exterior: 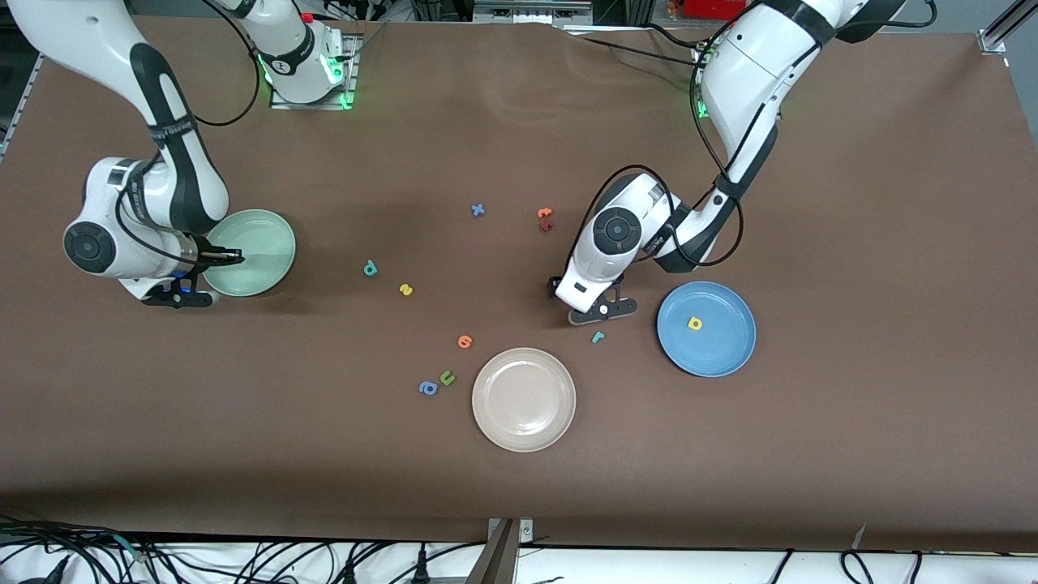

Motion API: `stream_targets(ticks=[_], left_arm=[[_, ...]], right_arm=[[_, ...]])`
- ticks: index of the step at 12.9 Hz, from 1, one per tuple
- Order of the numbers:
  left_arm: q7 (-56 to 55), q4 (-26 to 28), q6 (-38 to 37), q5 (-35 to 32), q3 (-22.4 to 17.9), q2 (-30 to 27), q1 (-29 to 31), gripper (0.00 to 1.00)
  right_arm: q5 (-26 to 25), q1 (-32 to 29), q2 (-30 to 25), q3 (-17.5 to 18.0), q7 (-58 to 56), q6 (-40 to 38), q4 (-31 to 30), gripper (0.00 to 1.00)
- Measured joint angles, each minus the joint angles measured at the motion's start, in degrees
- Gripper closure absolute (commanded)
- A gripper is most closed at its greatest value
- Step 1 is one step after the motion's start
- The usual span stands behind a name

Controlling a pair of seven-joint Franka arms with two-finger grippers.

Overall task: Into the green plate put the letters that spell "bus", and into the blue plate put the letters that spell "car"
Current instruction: 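Release yellow u on the green plate while the left gripper grasps teal c, then drop teal c on the blue plate while the right gripper reaches teal p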

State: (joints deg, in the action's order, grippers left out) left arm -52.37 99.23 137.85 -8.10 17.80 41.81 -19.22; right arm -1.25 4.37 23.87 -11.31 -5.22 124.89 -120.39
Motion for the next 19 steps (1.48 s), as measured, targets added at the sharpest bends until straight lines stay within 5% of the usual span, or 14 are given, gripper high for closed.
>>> stream_targets(ticks=[1, 2, 4, 8, 11, 16, 17, 18, 19], left_arm=[[0.0, 0.0, 0.0, 0.0, 0.0, 0.0, 0.0, 0.74], [0.0, 0.0, 0.0, 0.0, -0.1, 0.1, 0.0, 0.78], [0.0, 0.0, 0.0, 0.0, -0.2, 0.0, 0.1, 0.92], [0.0, -0.4, 0.0, 0.0, -0.3, 0.0, 0.3, 0.93], [2.2, -2.0, -4.7, -0.1, -0.6, -2.2, 2.5, 0.9], [23.6, -2.1, -11.3, -0.2, -0.8, -7.0, 12.5, 0.86], [27.5, -1.9, -11.3, -0.2, -0.9, -7.0, 14.0, 0.8], [30.7, -1.7, -11.3, -0.2, -1.1, -6.9, 15.3, 0.19], [33.1, -1.6, -11.3, -0.2, -1.1, -6.8, 16.5, 0.0]], right_arm=[[0.0, 0.0, 0.8, -0.2, -0.2, 1.1, -0.4, 0.3], [0.0, 0.0, 1.2, -0.2, -0.2, 1.8, -0.8, 0.02], [0.0, 0.0, 1.0, -0.2, -0.2, 1.9, -0.9, 0.02], [0.2, 0.3, -4.0, 1.6, 1.5, -4.0, 1.0, 0.02], [0.3, 0.5, -8.3, 9.0, 12.2, -7.1, 2.6, 0.02], [0.3, 2.3, -7.0, 20.3, 35.4, -4.5, 3.9, 0.02], [0.3, 3.5, -5.7, 21.0, 39.2, -1.9, 4.0, 0.02], [0.3, 4.7, -4.0, 21.1, 41.6, 0.6, 4.0, 0.02], [0.3, 5.4, -2.2, 21.1, 43.3, 3.1, 4.0, 0.02]])
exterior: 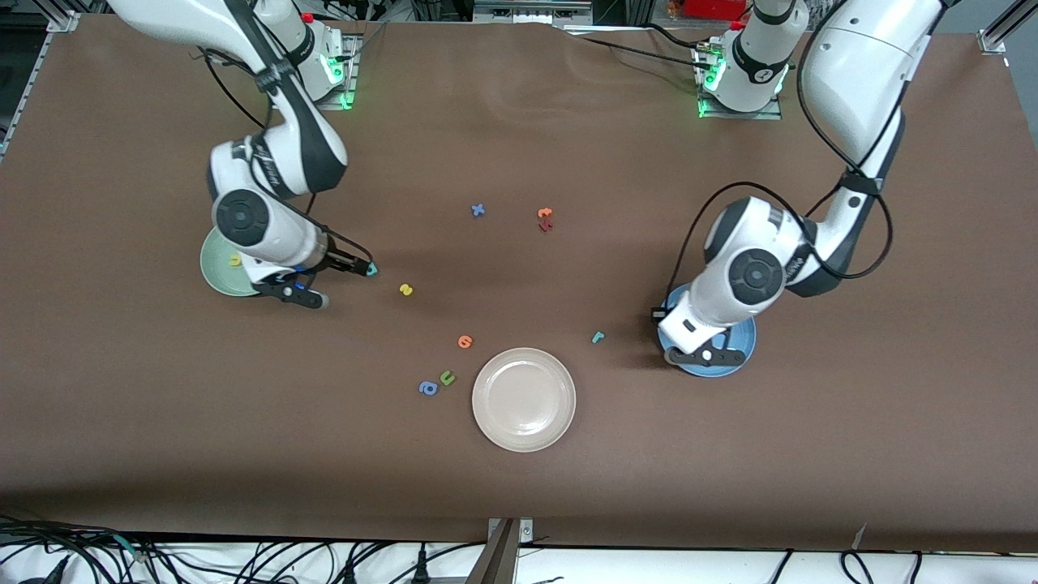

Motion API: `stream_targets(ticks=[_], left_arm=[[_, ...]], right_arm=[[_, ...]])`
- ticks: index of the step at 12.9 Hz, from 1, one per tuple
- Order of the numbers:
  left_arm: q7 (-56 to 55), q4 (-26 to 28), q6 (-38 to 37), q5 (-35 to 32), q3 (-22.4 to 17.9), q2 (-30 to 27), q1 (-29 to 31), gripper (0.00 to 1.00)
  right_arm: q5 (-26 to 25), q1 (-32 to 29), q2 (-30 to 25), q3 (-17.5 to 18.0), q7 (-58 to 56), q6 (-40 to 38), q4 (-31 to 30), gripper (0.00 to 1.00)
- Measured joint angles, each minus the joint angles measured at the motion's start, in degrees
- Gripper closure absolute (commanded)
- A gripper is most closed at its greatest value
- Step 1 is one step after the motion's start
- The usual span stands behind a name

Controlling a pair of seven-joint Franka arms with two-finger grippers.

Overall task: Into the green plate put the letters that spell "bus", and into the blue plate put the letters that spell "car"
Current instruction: 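Drop teal c on the blue plate while the right gripper reaches teal p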

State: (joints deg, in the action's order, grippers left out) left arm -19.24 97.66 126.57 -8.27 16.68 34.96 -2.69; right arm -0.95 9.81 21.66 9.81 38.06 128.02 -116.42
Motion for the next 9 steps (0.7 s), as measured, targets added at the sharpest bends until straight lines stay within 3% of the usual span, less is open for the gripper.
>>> stream_targets(ticks=[4, 6, 9], left_arm=[[2.2, 0.2, 0.0, 0.0, 1.2, 0.5, -0.2, 0.0], [2.3, -0.8, 0.4, 0.0, 1.6, 0.5, -3.2, 0.0], [3.1, -2.8, 0.4, -0.5, 1.5, 1.2, -8.3, 0.0]], right_arm=[[0.0, 0.4, 6.3, -0.1, 4.0, 5.3, 0.2, 0.09], [0.0, 1.0, 7.2, -0.1, 5.2, 5.7, 0.3, 0.22], [0.0, 1.2, 7.6, -0.1, 6.0, 5.9, 0.3, 0.27]])
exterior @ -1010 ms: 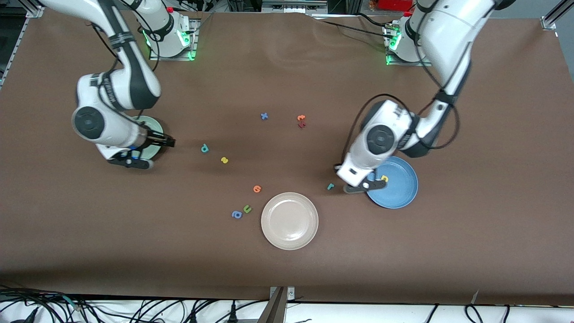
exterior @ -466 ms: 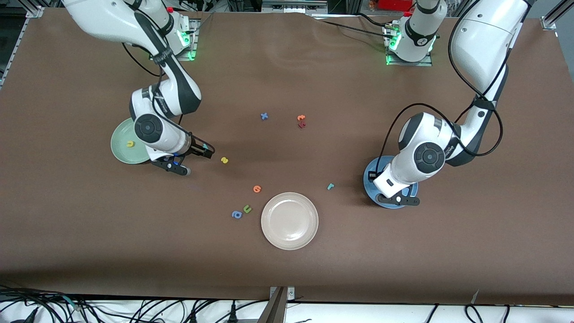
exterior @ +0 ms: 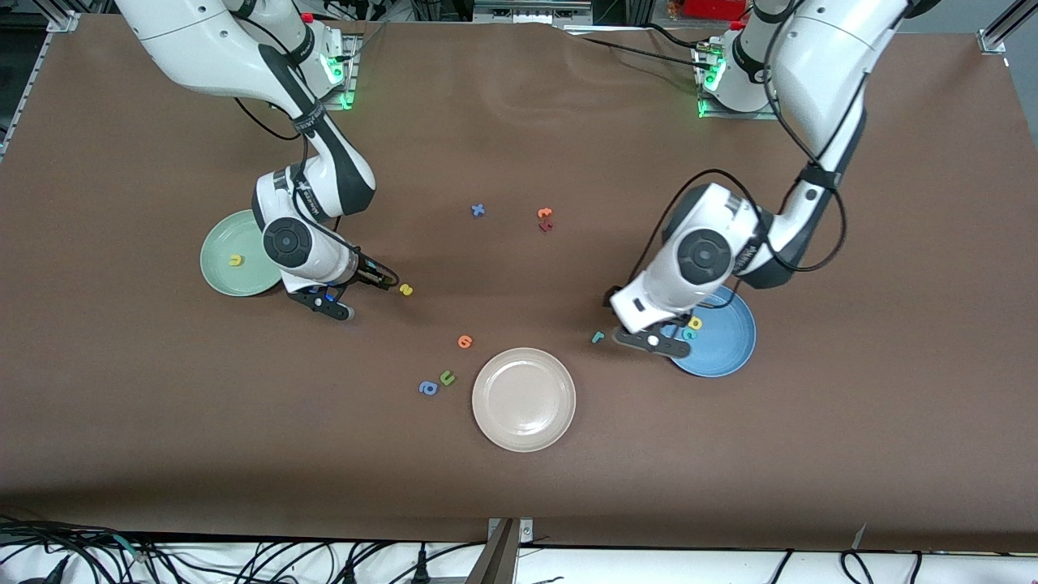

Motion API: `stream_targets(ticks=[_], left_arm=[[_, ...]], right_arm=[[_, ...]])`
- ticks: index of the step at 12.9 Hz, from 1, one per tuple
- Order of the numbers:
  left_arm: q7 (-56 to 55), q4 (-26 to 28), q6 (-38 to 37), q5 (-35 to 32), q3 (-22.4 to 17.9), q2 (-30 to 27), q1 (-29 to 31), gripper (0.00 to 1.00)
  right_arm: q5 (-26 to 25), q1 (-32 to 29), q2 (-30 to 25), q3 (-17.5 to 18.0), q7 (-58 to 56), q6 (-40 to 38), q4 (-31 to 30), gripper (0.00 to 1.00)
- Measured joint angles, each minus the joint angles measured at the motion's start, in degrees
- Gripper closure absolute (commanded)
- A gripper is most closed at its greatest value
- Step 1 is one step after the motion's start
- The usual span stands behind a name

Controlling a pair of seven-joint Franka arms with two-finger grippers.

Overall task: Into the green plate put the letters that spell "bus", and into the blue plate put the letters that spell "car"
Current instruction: 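Grasp the teal j with the left gripper while the right gripper grasps teal p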

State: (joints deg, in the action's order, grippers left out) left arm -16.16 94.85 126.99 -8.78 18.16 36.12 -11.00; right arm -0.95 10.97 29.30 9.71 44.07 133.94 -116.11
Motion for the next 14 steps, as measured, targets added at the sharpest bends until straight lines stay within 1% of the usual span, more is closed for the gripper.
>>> stream_targets(ticks=[2, 3, 4, 5, 6, 7, 8, 9, 11, 14], left_arm=[[3.5, -1.9, 0.2, -2.8, 0.0, 2.6, -1.8, 0.03], [6.7, -2.9, 1.3, -3.2, 0.0, 4.3, -2.0, 0.08], [9.7, -3.6, 3.4, -3.3, -0.2, 6.1, -2.0, 0.2], [11.6, -4.0, 6.0, -3.4, -0.3, 7.6, -2.0, 0.26], [12.6, -4.1, 7.8, -3.6, -0.4, 8.9, -2.0, 0.27], [13.2, -4.3, 8.7, -4.5, -0.3, 9.9, -2.1, 0.39], [13.3, -4.4, 9.0, -5.2, -0.2, 10.5, -2.2, 0.49], [13.3, -4.6, 9.0, -5.6, -0.2, 10.7, -2.5, 0.51], [13.3, -4.7, 9.1, -5.7, -0.2, 10.9, -3.1, 0.5], [13.3, -4.9, 10.7, -5.7, -0.3, 11.4, -3.3, 0.51]], right_arm=[[0.0, 0.0, 0.5, 0.0, 0.2, 0.0, 0.0, 0.34], [0.0, 0.0, 0.7, 0.0, 0.3, 0.0, 0.0, 0.36], [0.0, 0.0, 0.9, 0.0, 0.3, 0.0, 0.0, 0.36], [0.0, 0.0, 1.0, 0.0, 0.3, 0.0, 0.0, 0.36], [0.0, 0.0, 1.0, 0.0, 0.3, 0.0, 0.0, 0.36], [0.0, 0.0, 1.0, 0.0, 0.3, -0.1, 0.0, 0.36], [0.0, 0.0, 1.0, 0.0, 0.3, -0.1, 0.0, 0.36], [0.0, 0.0, 1.0, 0.0, 0.3, -0.1, 0.0, 0.38], [0.0, 0.0, 0.9, 0.1, 0.3, -0.1, 0.0, 0.38], [0.0, 0.0, 0.9, 0.1, 0.3, -0.1, 0.0, 0.5]])
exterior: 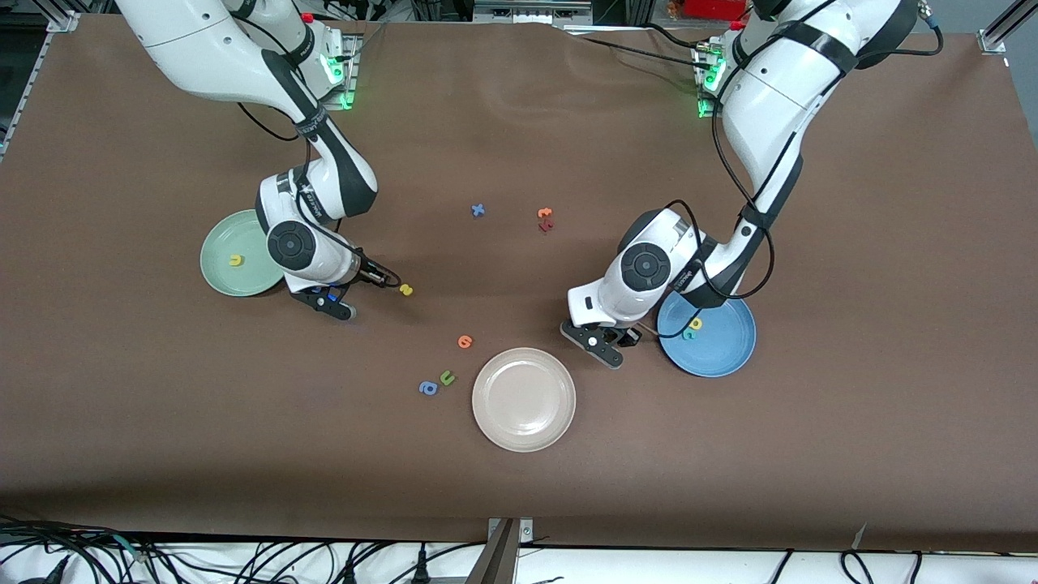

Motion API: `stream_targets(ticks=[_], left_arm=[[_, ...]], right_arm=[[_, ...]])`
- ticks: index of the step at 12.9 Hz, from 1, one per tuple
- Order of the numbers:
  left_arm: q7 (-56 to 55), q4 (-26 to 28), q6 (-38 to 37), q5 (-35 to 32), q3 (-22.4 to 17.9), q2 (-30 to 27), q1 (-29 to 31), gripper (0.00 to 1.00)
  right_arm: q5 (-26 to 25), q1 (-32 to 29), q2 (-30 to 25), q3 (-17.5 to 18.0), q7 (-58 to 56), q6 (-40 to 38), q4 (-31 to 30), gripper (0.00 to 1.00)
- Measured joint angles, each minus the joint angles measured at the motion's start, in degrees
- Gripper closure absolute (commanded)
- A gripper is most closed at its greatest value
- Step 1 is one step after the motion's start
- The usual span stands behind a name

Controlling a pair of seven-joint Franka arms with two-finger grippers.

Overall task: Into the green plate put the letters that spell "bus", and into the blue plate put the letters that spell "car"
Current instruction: 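Grasp the teal j with the left gripper while the right gripper grasps teal p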

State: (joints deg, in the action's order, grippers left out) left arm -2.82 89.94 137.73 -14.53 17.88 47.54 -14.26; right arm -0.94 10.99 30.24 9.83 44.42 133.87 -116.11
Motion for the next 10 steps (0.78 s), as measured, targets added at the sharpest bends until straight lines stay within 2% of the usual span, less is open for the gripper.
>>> stream_targets(ticks=[1, 3, 5, 8, 10], left_arm=[[0.0, -0.1, 0.4, 0.0, 0.0, 0.1, 0.0, 0.52], [0.1, -0.3, 1.1, 0.0, -0.1, 0.3, 0.0, 0.75], [0.1, -0.4, 1.3, 0.0, -0.2, 0.3, 0.0, 0.85], [0.1, -0.9, 1.5, 0.0, -0.4, 0.3, 0.4, 0.88], [0.1, -1.7, 1.0, 0.0, -0.4, 0.1, 0.8, 0.88]], right_arm=[[0.0, 0.0, 0.0, 0.0, 0.0, 0.0, 0.0, 0.53], [0.0, 0.0, 0.0, 0.1, 0.0, 0.0, 0.0, 0.54], [0.0, 0.0, 0.0, 0.1, 0.0, 0.0, 0.0, 0.55], [0.0, 0.0, 0.0, 0.2, 0.0, 0.0, -0.1, 0.61], [0.0, 0.0, 0.0, 0.2, 0.0, 0.0, -0.1, 0.75]])
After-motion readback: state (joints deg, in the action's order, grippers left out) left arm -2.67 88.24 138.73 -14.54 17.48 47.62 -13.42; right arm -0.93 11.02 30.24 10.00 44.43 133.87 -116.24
